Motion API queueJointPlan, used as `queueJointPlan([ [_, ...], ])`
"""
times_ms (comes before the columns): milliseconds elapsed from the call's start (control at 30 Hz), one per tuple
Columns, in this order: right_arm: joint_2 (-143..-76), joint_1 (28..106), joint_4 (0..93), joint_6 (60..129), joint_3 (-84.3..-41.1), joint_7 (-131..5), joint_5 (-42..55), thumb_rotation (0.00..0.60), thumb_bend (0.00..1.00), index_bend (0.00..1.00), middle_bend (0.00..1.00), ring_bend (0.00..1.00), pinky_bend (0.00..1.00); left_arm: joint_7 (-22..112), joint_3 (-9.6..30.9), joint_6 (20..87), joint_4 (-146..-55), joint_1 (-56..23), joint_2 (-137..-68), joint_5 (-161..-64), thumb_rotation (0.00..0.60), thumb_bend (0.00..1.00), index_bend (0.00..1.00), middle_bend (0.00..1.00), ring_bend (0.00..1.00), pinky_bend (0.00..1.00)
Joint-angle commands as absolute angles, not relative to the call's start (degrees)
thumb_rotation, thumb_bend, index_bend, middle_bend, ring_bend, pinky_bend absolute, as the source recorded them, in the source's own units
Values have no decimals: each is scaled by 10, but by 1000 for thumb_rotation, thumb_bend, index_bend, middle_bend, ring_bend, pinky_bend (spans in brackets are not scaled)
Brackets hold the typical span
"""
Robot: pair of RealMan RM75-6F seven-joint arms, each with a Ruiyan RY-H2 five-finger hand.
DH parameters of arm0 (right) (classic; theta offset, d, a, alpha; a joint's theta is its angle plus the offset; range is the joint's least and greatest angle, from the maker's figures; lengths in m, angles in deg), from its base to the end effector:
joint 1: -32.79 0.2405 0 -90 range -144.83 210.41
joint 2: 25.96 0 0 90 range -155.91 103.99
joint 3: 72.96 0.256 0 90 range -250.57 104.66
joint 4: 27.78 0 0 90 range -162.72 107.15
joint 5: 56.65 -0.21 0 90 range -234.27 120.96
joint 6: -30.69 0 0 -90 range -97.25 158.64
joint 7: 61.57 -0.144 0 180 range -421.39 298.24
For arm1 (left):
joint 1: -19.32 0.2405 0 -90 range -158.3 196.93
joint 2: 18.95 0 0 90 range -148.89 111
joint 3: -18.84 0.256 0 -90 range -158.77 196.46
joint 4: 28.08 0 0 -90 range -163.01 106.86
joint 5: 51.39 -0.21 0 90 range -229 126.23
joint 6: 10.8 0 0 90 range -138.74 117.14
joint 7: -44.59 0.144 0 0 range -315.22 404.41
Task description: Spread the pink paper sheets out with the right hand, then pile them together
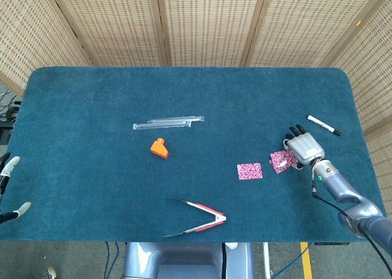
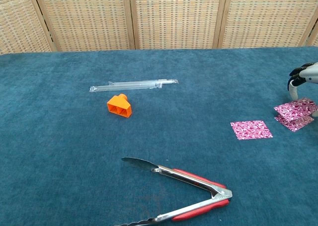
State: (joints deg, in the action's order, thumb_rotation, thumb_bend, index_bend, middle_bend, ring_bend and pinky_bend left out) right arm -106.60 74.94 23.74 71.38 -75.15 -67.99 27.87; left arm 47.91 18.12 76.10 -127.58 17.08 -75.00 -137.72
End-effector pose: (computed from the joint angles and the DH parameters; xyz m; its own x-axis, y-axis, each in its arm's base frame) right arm -0.3112 -0.3950 0.0712 0.7731 -0.3288 0.5424 -0.6335 -0.3603 0.6847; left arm -0.3039 0.1582 0.1905 0.4638 0.0270 0.8855 0.8852 0.0248 -0.4645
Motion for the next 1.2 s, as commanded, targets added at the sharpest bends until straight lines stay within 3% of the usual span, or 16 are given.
queueJointPlan([
  [33,-1073,747,224,714,-757,-692,287,600,260,461,209,0,0,480,181,761,-1277,171,-749,-1377,600,17,0,0,0,0],
  [867,-1086,744,193,714,-762,-719,301,600,204,273,155,0,0,482,182,767,-1282,175,-746,-1384,600,16,0,0,0,0],
  [1200,-1046,742,294,733,-731,-690,271,600,202,271,152,0,0,480,179,762,-1282,170,-745,-1382,600,16,0,0,0,0],
])
